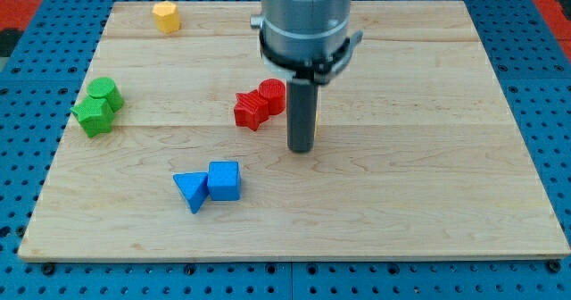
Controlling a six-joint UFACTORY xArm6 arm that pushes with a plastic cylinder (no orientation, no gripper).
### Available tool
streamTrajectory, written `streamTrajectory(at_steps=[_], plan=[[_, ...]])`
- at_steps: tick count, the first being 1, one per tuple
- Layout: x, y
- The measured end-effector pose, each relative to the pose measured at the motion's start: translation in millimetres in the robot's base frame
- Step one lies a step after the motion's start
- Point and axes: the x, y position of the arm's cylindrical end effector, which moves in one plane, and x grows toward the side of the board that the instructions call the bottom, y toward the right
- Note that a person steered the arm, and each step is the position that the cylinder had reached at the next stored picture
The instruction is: Place the yellow heart to the bottom of the yellow hexagon
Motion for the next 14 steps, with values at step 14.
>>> streamTrajectory(at_steps=[14], plan=[[-138, -181]])
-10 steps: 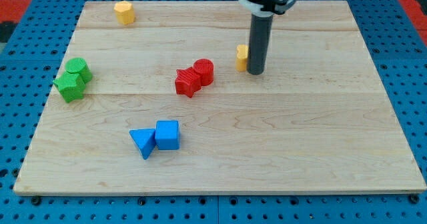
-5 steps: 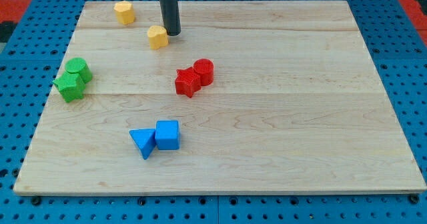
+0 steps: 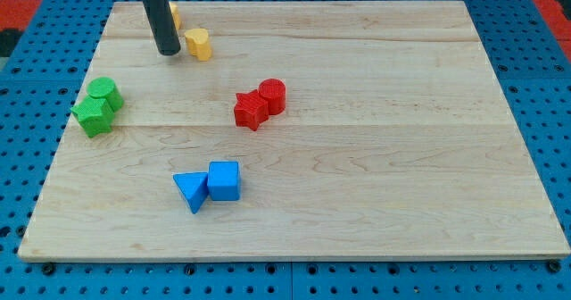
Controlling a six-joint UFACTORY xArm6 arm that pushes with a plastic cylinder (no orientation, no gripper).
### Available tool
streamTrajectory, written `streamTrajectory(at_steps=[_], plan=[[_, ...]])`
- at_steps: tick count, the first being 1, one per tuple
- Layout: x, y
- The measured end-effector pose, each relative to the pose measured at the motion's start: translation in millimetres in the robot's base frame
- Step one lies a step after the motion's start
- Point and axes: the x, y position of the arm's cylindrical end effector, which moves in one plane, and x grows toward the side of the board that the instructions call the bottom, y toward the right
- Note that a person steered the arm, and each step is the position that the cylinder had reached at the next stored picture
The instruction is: Place the yellow heart to the bottom of the yellow hexagon
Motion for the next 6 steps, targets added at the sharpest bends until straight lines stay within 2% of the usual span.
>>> streamTrajectory(at_steps=[1, 2, 4, 5, 6], plan=[[22, 39], [9, 78], [-55, 17], [-61, 6], [-60, 37]])
